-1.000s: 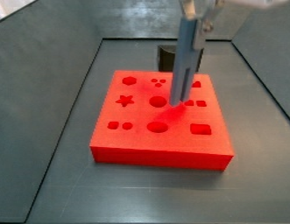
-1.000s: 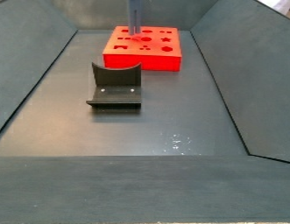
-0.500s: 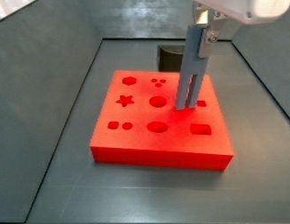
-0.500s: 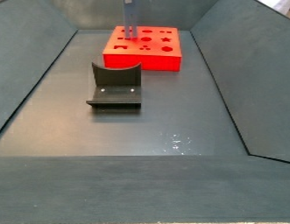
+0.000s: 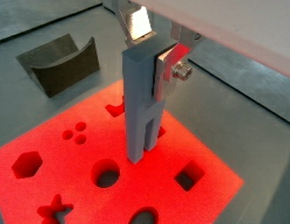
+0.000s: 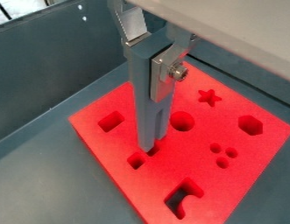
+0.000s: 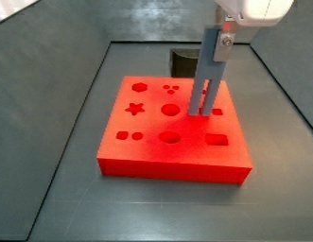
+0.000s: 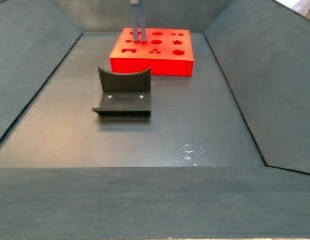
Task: Pick up the double-square object. Move up. Move to above the board. Insert the double-square object.
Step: Insert the double-square object.
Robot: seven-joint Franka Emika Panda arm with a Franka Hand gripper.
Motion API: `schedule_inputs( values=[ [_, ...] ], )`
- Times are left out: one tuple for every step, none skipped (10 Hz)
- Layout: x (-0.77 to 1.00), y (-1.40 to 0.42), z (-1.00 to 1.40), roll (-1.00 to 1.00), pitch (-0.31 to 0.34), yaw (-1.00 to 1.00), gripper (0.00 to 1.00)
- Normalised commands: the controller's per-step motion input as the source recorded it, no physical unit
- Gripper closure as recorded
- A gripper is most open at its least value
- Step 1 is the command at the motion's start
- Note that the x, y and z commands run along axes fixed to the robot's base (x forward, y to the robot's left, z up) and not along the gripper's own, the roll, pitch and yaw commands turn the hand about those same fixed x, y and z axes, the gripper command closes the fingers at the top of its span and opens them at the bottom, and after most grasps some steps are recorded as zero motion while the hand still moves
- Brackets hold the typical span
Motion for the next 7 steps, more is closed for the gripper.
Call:
schedule_inputs(
  values=[
    [0.00,0.00,-0.17,-0.05,-0.274,-0.19,1.00],
    [0.11,0.00,-0.01,-0.14,-0.411,-0.08,1.00],
    [0.18,0.00,0.02,-0.11,-0.437,-0.03,1.00],
    [0.26,0.00,0.10,-0.08,-0.396,0.00,1.00],
    [0.33,0.00,0.27,0.00,-0.261,-0.01,1.00],
    [0.30,-0.10,0.17,0.25,-0.084,-0.01,1.00],
    [0.22,-0.21,0.00,0.50,0.001,-0.11,1.00]
  ],
)
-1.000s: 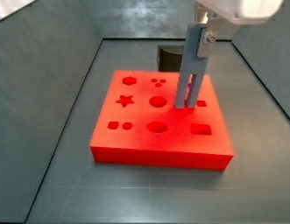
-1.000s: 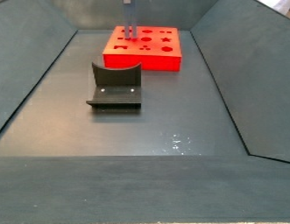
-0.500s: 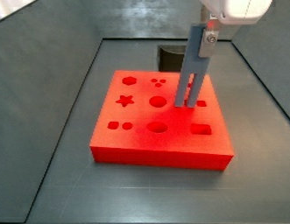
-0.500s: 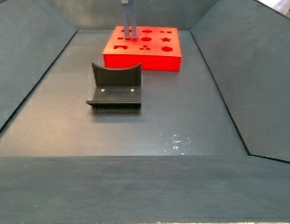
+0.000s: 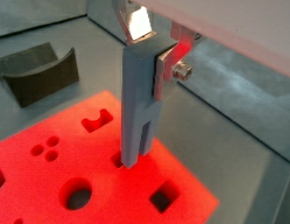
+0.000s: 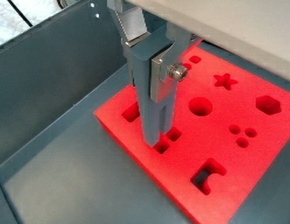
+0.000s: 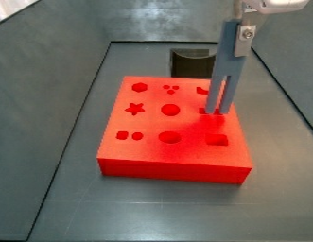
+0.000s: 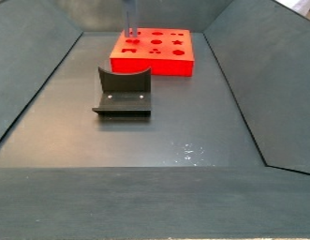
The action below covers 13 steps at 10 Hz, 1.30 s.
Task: Pick up the double-square object. Move up. Move to above the board. Insert the double-square object.
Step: Insert the double-square object.
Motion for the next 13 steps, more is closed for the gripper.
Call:
schedule_inputs(
  values=[
    [0.12,-0.19,0.00,0.50,0.027,-0.11,1.00],
    [0.12,-0.14,-0.04,0.50,0.029,-0.12,1.00],
    [0.12,-0.08,-0.01,0.48,0.036,-0.16,1.00],
    [0.03,0.00,0.00,0.19,0.011,-0.18,1.00],
    [0.00,0.12,-0.01,0.00,0.000,0.00,1.00],
    [-0.07,0.11,-0.08,0.01,0.000,-0.04,1.00],
    [-0.21,0.13,-0.07,-0.04,-0.026,-0.09,1.00],
    [-0.32,0.05,-0.13,-0.10,-0.061,0.00,1.00],
    [-0.23,0.00,-0.03,-0.18,-0.071,0.08,1.00],
    [-0.21,0.00,0.00,-0.16,-0.076,0.10,1.00],
    [-0.01,0.00,-0.11,-0.16,-0.044,0.04,1.00],
    [0.08,0.00,-0.26,-0.05,0.000,0.00,1.00],
    [0.11,0.00,-0.27,0.00,0.000,0.00,1.00]
  ],
)
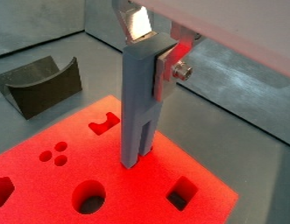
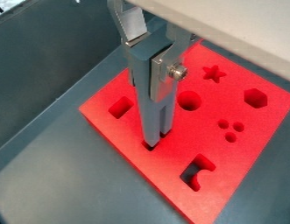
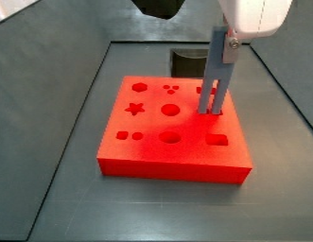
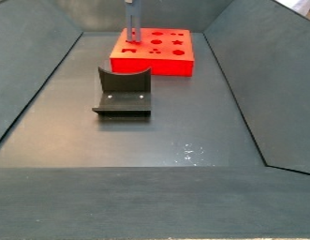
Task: Pick up the double-square object. Move up. Move to above the board. Insert the double-square object.
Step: Insert the double-square object.
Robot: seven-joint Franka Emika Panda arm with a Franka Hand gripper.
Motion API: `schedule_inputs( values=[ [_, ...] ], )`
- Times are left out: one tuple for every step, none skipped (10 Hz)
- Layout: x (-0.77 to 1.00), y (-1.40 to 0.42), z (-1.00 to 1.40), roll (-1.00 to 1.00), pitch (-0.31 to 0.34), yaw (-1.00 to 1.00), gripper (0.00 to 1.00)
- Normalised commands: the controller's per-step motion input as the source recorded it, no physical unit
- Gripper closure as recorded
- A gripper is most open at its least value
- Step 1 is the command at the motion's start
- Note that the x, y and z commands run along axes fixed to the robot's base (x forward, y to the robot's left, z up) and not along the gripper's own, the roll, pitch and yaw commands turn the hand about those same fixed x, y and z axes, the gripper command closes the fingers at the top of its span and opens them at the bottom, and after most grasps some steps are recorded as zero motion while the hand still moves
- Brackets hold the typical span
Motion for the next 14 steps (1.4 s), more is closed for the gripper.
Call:
schedule_inputs(
  values=[
    [0.19,0.00,-0.27,0.00,0.000,0.00,1.00],
    [0.31,0.00,-0.25,-0.02,0.019,0.00,1.00],
    [0.39,0.00,-0.24,-0.03,0.040,-0.06,1.00],
    [0.32,0.00,-0.22,-0.04,0.034,-0.08,1.00],
    [0.18,0.00,-0.23,-0.03,0.020,-0.04,1.00],
    [0.09,0.01,-0.29,-0.01,0.000,-0.01,1.00],
    [0.07,0.01,-0.33,0.00,0.004,-0.01,1.00],
    [0.07,0.01,-0.37,0.00,0.017,-0.02,1.00],
    [0.08,0.02,-0.38,0.00,0.021,-0.02,1.00],
    [0.09,0.02,-0.38,0.00,0.013,-0.03,1.00],
    [0.07,0.03,-0.31,-0.06,0.000,-0.02,1.00],
    [0.00,0.06,-0.11,-0.13,-0.033,-0.01,1.00],
    [0.00,0.04,0.00,-0.07,-0.007,0.00,1.00],
    [0.00,0.00,0.00,0.00,0.000,0.00,1.00]
  ],
)
